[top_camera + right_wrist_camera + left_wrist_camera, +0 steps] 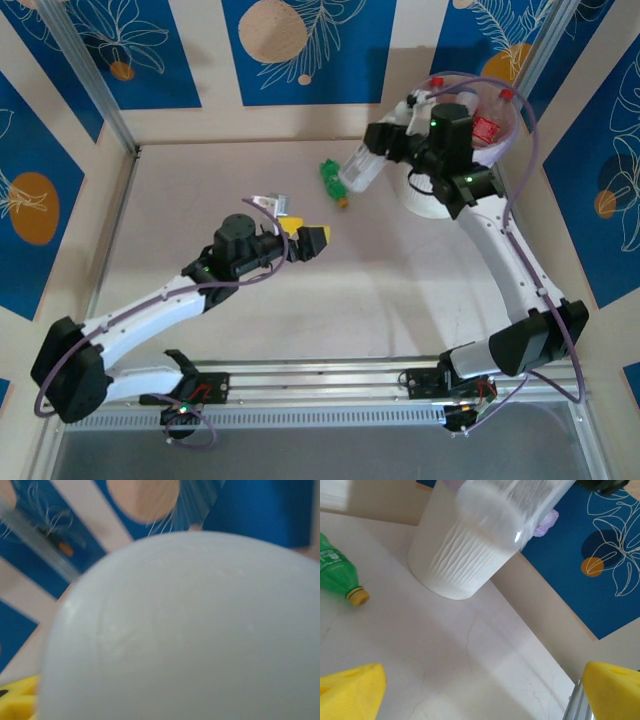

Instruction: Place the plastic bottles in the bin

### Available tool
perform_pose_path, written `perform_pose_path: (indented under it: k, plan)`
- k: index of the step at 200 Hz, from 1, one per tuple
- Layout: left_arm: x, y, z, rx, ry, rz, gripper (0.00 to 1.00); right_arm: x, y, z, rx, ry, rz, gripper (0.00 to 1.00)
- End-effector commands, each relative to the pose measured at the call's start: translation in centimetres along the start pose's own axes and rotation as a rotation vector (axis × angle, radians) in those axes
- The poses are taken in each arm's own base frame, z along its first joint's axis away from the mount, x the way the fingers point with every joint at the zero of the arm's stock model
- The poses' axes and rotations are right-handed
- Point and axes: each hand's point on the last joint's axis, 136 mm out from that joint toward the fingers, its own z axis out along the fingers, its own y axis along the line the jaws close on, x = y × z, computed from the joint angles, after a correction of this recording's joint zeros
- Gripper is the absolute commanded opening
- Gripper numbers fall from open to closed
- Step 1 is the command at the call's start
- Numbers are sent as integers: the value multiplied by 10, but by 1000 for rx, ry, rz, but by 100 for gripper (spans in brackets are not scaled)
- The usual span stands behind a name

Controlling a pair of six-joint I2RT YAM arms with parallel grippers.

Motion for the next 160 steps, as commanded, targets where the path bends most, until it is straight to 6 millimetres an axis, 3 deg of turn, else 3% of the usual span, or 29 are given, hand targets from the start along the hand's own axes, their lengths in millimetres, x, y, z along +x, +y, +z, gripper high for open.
perform_pose_path:
  k: [1,32,67,123,160]
  plan:
    - [30,27,-9,-109,70,-17,100,-69,-18,-31,143,-228,-197,46]
    - [30,25,-11,-101,74,-43,100,-128,-41,-55,306,-383,-299,46]
    - [24,20,-7,-90,72,-39,100,-155,-91,-51,503,-404,-354,46]
    - [10,10,-12,-76,45,-54,100,-127,-163,7,668,-220,-440,47]
    - [12,17,-16,-116,44,-67,100,-99,-182,29,673,-113,-435,49]
